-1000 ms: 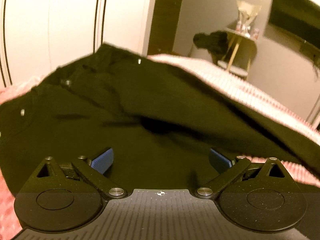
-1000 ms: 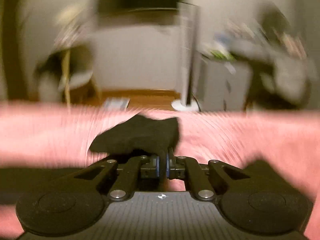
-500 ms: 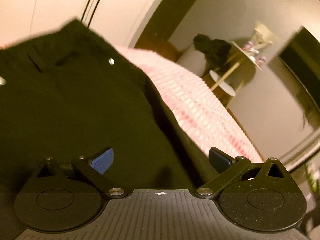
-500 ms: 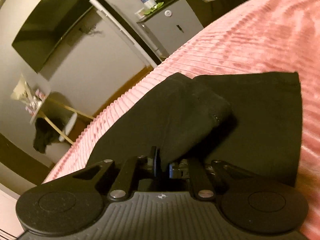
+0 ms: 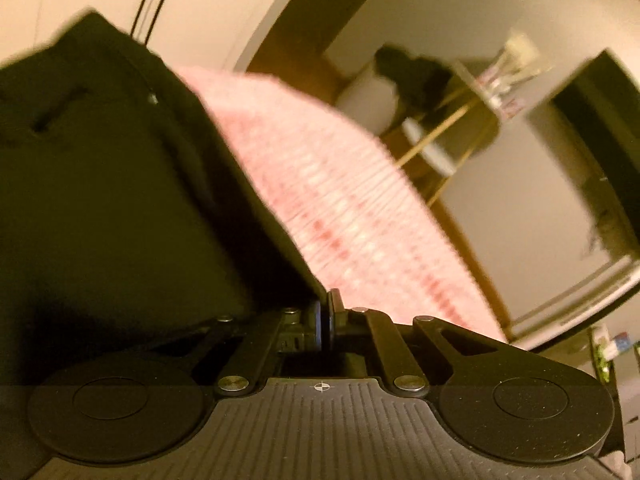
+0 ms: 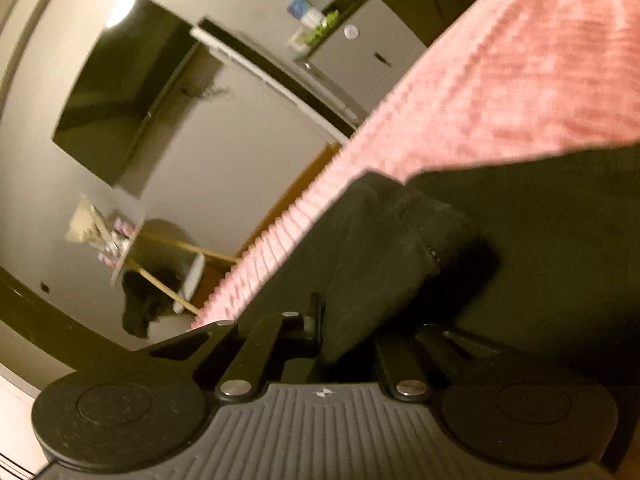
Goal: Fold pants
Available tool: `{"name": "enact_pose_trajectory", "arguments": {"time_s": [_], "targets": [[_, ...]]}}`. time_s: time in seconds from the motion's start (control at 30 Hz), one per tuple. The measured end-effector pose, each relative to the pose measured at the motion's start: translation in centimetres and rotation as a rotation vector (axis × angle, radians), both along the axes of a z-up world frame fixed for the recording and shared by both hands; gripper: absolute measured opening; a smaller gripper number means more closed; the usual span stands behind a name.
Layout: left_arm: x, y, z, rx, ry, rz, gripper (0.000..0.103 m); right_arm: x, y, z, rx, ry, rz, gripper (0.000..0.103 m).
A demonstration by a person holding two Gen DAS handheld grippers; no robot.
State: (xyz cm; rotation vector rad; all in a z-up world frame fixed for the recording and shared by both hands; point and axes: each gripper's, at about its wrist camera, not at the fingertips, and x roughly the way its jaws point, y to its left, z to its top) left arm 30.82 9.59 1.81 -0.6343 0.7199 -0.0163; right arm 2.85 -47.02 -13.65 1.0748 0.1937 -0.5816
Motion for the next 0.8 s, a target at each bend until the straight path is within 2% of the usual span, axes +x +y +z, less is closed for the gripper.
{"name": "enact_pose_trajectory", "arguments": {"time_s": [0.03,0.1,0.2,0.33,0.43,0.47,0.5,0.53,0.6,0.67,0.7,0.77,0.8], "targets": [[-1.3,0.1,0.8,0.0,-0.026,0.001,0.005,-0.5,-0.1,0.5,-0.017,-0.015,-0.016,0.004],[-6.5,1.4,2.1,-0.04,-0.093,0.009,0.005,-1.8,-0.4,1.6,-0.05,-0.047,-0.052,0.004],[-13.7,3.0,2.5,-0.068,-0.107,0.012,0.005,-3.7,0.1,3.3,-0.125,-0.039,-0.107,0.004],[-20.5,3.9,-0.7,-0.054,0.033,0.04,0.005,-4.8,1.1,4.3,-0.182,0.095,-0.192,0.004],[-22.7,5.5,-3.0,0.017,0.113,0.124,0.006,-4.8,1.6,4.0,-0.168,0.215,-0.217,0.004],[-23.0,6.3,-3.1,0.033,0.117,0.156,0.01,-4.7,1.7,3.8,-0.172,0.247,-0.214,0.004],[-23.3,7.2,-3.0,0.043,0.104,0.184,0.021,-4.6,1.8,3.6,-0.188,0.272,-0.21,0.005],[-23.4,8.1,-2.7,0.055,0.079,0.21,0.046,-4.7,2.0,3.2,-0.202,0.283,-0.2,0.01],[-23.3,9.6,-2.1,0.083,0.039,0.25,0.073,-4.5,1.9,2.2,-0.171,0.279,-0.158,0.011],[-22.9,11.5,-1.5,0.078,0.011,0.312,0.072,-4.5,1.7,1.2,-0.128,0.262,-0.123,0.012],[-22.9,12.4,-1.4,0.061,-0.004,0.314,0.078,-4.5,1.8,1.1,-0.134,0.256,-0.118,0.012],[-21.3,14.4,-2.0,0.014,0.023,0.313,0.08,-4.4,1.8,1.1,-0.131,0.223,-0.087,0.018],[-20.7,15.4,-2.6,-0.016,0.04,0.327,0.08,-4.6,1.6,1.0,-0.117,0.193,-0.067,0.025]]}}
